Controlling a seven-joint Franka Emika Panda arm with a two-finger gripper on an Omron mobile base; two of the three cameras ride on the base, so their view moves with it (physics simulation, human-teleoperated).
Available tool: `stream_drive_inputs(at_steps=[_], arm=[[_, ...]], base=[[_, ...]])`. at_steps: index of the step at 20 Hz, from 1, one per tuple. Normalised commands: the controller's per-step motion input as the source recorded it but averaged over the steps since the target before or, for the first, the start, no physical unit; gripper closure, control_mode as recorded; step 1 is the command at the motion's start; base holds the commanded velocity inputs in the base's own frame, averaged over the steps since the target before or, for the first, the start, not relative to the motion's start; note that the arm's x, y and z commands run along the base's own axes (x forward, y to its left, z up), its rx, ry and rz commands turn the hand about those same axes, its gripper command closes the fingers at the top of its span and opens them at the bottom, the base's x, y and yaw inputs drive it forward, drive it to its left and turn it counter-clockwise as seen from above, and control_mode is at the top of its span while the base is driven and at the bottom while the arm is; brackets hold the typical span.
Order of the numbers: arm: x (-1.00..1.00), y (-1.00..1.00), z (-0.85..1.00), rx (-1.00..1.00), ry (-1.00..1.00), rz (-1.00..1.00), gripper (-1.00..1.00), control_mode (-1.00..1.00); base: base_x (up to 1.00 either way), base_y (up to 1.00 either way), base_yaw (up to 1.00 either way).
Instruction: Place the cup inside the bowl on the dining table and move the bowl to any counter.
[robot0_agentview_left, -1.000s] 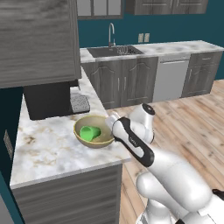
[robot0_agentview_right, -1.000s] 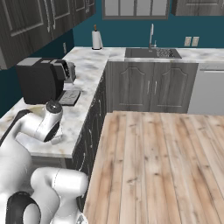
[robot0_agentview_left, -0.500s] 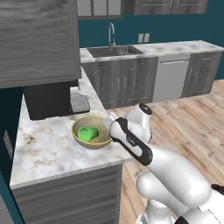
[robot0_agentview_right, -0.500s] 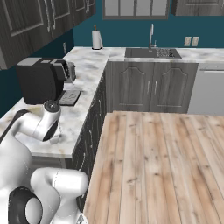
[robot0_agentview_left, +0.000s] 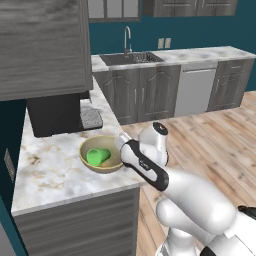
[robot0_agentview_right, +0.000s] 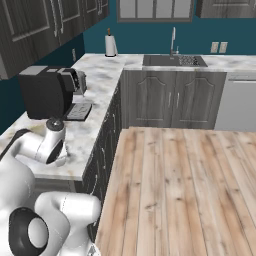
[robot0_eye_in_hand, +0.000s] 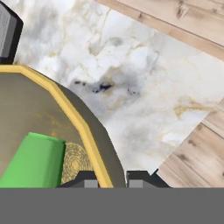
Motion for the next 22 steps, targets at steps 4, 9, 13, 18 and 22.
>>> stream_drive_inputs(at_steps=[4, 9, 13, 18, 22], arm=[[0.00, 0.00, 0.00, 0.00, -0.15, 0.00, 1.00, -1.00], [0.00, 0.00, 0.00, 0.00, -0.13, 0.00, 1.00, -1.00], [0.00, 0.02, -0.04, -0.01, -0.02, 0.00, 1.00, -1.00], [0.00, 0.14, -0.01, -0.03, 0.01, 0.00, 1.00, -1.00], [0.00, 0.12, 0.00, -0.02, 0.05, 0.00, 1.00, -1.00]], base=[[0.00, 0.00, 0.00], [0.00, 0.00, 0.00], [0.00, 0.00, 0.00], [0.00, 0.00, 0.00], [0.00, 0.00, 0.00]])
